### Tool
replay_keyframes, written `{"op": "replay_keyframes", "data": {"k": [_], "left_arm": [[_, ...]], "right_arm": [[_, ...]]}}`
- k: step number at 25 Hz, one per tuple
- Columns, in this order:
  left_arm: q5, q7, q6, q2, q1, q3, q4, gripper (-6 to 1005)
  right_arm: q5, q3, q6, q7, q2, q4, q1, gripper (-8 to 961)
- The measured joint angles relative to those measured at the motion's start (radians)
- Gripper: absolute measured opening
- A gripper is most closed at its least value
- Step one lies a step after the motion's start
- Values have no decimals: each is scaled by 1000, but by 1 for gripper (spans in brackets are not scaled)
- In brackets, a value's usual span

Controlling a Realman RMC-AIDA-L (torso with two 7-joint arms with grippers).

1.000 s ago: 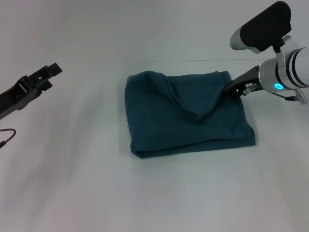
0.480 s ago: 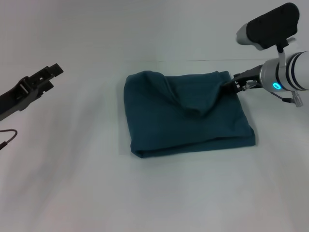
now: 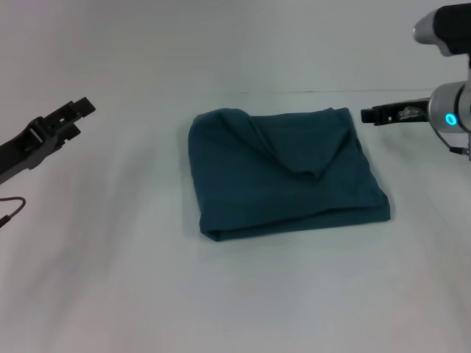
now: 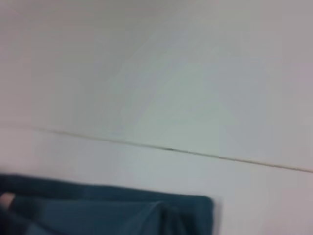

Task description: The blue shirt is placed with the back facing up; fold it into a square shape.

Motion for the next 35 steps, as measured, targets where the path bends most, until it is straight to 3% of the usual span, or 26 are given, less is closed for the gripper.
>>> {"op": "replay_keyframes", "data": {"k": [7,14,18,26,35], "left_arm": [[0,0,-1,0,-4,0,-1,798],[0,-9,-1,1,-2,-1,-1,797],[-4,-11,-1,3,-1,-1,-1,796],[-13,-11,0,3,3,-2,-2,796],[-14,-10,0,3,2,-2,-12,796]], "right_arm": [[9,71,-21,-12,-10,35,20,473],[70,65,-378,-135,-35,-26,66,471],[81,61,-496,-232,-30,-38,89,470],[76,-37,-505,-297,1,-40,109,467],[48,-147,-422,-253,3,-40,108,464]]}}
